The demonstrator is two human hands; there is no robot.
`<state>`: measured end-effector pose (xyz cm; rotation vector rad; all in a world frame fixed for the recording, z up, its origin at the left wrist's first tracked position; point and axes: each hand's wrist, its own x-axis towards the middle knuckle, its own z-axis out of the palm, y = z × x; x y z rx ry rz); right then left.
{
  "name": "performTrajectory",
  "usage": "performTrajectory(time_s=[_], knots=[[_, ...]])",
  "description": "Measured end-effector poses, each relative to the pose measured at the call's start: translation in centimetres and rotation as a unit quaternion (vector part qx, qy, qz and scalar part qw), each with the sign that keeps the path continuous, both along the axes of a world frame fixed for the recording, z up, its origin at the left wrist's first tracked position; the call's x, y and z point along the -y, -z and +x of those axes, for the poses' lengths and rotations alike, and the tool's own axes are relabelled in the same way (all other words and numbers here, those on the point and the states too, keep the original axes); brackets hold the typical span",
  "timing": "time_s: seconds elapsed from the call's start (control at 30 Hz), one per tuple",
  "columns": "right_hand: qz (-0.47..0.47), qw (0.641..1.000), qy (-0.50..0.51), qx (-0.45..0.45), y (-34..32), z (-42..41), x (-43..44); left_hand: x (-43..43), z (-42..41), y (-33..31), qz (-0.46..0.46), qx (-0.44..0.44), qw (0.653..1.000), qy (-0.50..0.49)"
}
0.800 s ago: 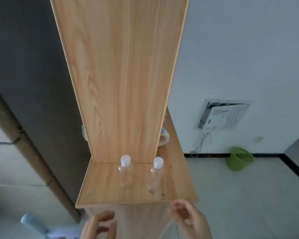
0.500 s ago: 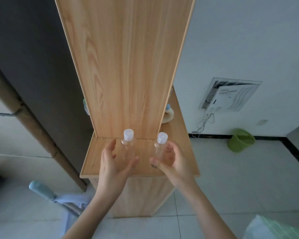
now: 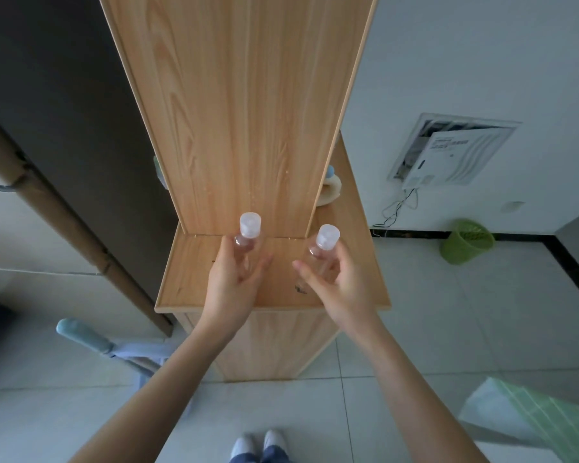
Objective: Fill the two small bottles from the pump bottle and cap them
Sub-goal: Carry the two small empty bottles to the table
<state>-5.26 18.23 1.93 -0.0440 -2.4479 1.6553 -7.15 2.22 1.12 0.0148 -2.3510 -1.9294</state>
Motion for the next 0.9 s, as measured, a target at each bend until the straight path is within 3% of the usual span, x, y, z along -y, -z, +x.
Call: performTrajectory(time_s=[0.23,0.47,0.67,0.9], knots=[[-0.054,0.998,-0.017,0.022,-0.5,5.0,-1.7,3.4,5.9,-1.3,0.051,0.010,0.997,0.060],[-0.048,0.989,0.023,0.138,4.6,12.7,-2.4,5.3,13.7,5.6,0.129,0.174,0.976,0.036],[-0.043,0.967,0.080,0.238,8.2,17.8,-2.4,5.5,17.6,9.9,0.087,0.226,0.970,0.013],[-0.048,0.950,0.129,0.281,9.1,20.8,-1.5,5.4,18.5,10.5,0.072,0.243,0.965,0.065]])
